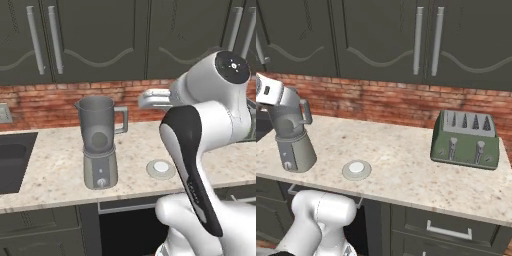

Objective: Grab the garlic and lime from the fridge, place them in the blender, close the lid, and turn on the blender to create a marinade.

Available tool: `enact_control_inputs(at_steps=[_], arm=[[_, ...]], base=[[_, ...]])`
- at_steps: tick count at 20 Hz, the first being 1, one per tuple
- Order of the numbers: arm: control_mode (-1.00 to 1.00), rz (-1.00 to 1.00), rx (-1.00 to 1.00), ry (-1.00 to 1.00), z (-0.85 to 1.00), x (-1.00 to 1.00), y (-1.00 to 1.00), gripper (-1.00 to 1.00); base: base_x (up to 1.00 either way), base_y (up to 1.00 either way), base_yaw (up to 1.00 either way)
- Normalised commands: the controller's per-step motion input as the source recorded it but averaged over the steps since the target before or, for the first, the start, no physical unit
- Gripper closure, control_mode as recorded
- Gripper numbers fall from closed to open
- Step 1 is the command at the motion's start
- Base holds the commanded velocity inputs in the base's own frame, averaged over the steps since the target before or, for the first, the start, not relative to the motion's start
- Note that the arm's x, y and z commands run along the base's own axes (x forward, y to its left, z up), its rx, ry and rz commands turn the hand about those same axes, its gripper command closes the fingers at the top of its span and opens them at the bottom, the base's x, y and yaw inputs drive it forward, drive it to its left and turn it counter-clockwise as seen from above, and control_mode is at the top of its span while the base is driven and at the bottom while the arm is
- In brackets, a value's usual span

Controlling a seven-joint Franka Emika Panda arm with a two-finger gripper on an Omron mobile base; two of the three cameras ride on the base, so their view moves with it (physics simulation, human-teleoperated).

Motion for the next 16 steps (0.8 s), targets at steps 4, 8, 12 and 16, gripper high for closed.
enact_control_inputs(at_steps=[4, 8, 12, 16], arm=[[-1.0, 0.0, 0.0, 0.02, 0.0, 0.5, 0.59, 1.0], [-1.0, 0.0, 0.0, 0.06, 0.0, 0.73, 0.56, 1.0], [-1.0, 0.03, 0.0, 0.17, -0.05, 0.86, 0.5, 1.0], [-1.0, 0.05, -0.04, 0.23, -0.31, 0.79, 0.55, 1.0]], base=[[0.0, 0.0, 0.0], [0.0, 0.0, 0.0], [0.0, 0.0, 0.0], [0.0, 0.0, 0.0]])
